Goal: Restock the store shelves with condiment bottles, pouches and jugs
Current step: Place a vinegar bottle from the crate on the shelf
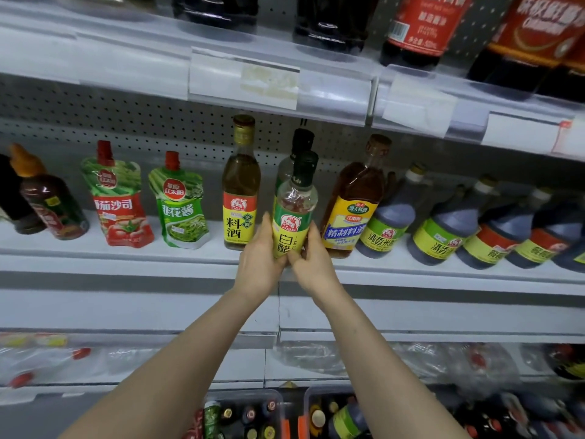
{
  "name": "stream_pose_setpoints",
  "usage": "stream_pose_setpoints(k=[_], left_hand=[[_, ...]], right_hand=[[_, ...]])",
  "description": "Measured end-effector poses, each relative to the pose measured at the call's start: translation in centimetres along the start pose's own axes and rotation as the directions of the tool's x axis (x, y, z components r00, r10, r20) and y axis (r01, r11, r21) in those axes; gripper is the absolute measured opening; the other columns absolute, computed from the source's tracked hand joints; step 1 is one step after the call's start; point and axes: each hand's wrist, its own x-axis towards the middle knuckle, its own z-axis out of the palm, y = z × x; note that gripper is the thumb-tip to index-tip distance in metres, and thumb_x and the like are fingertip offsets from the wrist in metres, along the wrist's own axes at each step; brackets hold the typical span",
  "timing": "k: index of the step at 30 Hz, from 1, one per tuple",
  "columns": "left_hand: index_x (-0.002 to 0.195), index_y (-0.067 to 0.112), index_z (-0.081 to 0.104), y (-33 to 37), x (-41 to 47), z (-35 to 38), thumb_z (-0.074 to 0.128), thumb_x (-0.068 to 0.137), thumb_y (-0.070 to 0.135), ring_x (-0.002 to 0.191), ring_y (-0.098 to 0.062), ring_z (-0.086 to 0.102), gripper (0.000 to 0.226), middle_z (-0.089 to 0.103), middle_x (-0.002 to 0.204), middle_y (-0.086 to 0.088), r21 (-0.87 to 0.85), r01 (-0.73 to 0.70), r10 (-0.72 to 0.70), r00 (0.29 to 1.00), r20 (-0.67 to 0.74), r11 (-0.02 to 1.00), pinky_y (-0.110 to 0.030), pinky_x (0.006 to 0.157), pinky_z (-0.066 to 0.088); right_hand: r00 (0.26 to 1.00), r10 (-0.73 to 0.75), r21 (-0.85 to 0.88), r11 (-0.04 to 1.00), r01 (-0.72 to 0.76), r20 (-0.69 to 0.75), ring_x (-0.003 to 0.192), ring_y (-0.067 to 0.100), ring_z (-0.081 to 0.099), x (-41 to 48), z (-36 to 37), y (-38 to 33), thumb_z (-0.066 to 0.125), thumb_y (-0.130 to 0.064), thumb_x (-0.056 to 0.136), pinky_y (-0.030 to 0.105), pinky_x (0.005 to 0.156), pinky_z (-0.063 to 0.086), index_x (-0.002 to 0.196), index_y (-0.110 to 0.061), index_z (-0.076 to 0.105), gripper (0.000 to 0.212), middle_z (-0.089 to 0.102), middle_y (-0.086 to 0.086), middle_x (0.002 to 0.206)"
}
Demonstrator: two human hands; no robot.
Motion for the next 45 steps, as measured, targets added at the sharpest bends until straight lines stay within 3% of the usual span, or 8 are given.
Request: stream_pose_setpoints(k=[14, 21, 29, 36, 39, 41, 43, 45], left_hand=[[0.139, 0.014, 0.037, -0.2, 2.9, 1.1, 0.076, 0.086, 0.018, 0.114, -0.028, 0.061, 0.066, 0.064, 0.125, -0.008, 0.0, 0.053, -0.053, 0.998, -0.015, 0.999, -0.042, 0.095, 0.05], [0.13, 0.013, 0.042, -0.1, 3.5, 1.7, 0.077, 0.085, 0.019, 0.112, -0.028, 0.062, 0.056, 0.064, 0.121, -0.008, 0.022, 0.085, -0.084, 0.995, -0.048, 0.996, -0.034, 0.088, 0.047], [0.127, 0.006, 0.045, 0.5, 3.8, 1.8, 0.076, 0.085, 0.015, 0.109, -0.033, 0.062, 0.053, 0.065, 0.118, -0.015, 0.075, 0.087, -0.078, 0.991, -0.112, 0.993, -0.037, 0.086, 0.048], [0.118, 0.005, 0.049, 0.3, 3.9, 1.9, 0.08, 0.081, 0.019, 0.102, -0.034, 0.064, 0.05, 0.067, 0.111, -0.015, 0.063, 0.062, -0.054, 0.99, -0.128, 0.996, -0.031, 0.075, 0.042], [0.13, 0.003, 0.045, 0.5, 3.3, 2.1, 0.078, 0.083, 0.022, 0.111, -0.034, 0.062, 0.061, 0.064, 0.119, -0.016, 0.043, 0.063, -0.058, 0.992, -0.11, 0.997, -0.038, 0.085, 0.048], [0.142, 0.003, 0.037, 0.5, 1.8, 2.1, 0.076, 0.086, 0.023, 0.119, -0.033, 0.057, 0.071, 0.06, 0.129, -0.016, 0.052, 0.065, -0.059, 0.993, -0.103, 0.997, -0.043, 0.094, 0.049], [0.149, 0.006, 0.032, 0.4, -0.5, 2.0, 0.073, 0.088, 0.018, 0.126, -0.032, 0.053, 0.074, 0.054, 0.14, -0.014, 0.072, 0.07, -0.061, 0.991, -0.123, 0.995, -0.043, 0.1, 0.045], [0.147, 0.009, 0.04, 0.0, -2.9, 2.0, 0.07, 0.09, 0.013, 0.125, -0.029, 0.055, 0.065, 0.056, 0.141, -0.011, 0.04, 0.061, -0.055, 0.989, -0.139, 0.997, -0.042, 0.103, 0.046]], right_hand=[[0.999, 0.039, 0.035, 0.999, -0.039, 0.004, 0.13, 0.019, 0.05, 2.7, 0.3, -0.3, 0.049, 0.004, 0.096, 0.046, 0.111, 0.045, 0.157, -0.033, 0.02, 0.077, 0.05, 0.0, 0.147], [0.999, 0.033, 0.049, 0.998, -0.032, -0.014, 0.116, 0.01, 0.046, 3.5, 0.5, 0.0, 0.046, 0.002, 0.099, 0.035, 0.104, 0.042, 0.155, -0.03, 0.024, 0.068, 0.051, -0.001, 0.142], [0.998, 0.019, -0.023, 1.0, -0.02, -0.054, 0.109, 0.011, 0.046, 3.6, 0.8, 0.1, 0.041, -0.004, 0.103, 0.027, 0.093, 0.038, 0.154, -0.024, 0.03, 0.056, 0.053, 0.006, 0.142], [0.998, 0.022, -0.031, 0.999, -0.024, -0.062, 0.14, 0.017, 0.04, 1.2, 0.8, 0.7, 0.04, 0.005, 0.1, 0.019, 0.103, 0.029, 0.16, -0.025, 0.019, 0.07, 0.039, 0.003, 0.157], [0.998, -0.029, -0.074, 0.997, 0.024, -0.061, 0.143, 0.016, 0.035, -0.4, 0.3, 1.6, 0.035, 0.008, 0.099, 0.005, 0.094, 0.023, 0.16, -0.023, 0.018, 0.071, 0.037, 0.003, 0.159], [0.997, -0.064, -0.1, 0.993, 0.059, -0.049, 0.131, 0.005, 0.042, -1.6, -0.3, 2.3, 0.035, 0.008, 0.099, -0.001, 0.086, 0.029, 0.16, -0.024, 0.02, 0.07, 0.045, 0.002, 0.15], [0.996, -0.09, -0.109, 0.99, 0.089, -0.009, 0.126, 0.008, 0.048, -2.7, -0.8, 3.1, 0.035, 0.007, 0.1, 0.006, 0.086, 0.038, 0.16, -0.026, 0.022, 0.07, 0.051, 0.004, 0.144], [0.994, -0.107, -0.114, 0.988, 0.109, 0.025, 0.135, 0.019, 0.048, -3.6, -1.4, 3.7, 0.037, 0.002, 0.102, 0.017, 0.094, 0.038, 0.159, -0.027, 0.026, 0.065, 0.049, 0.006, 0.15]])
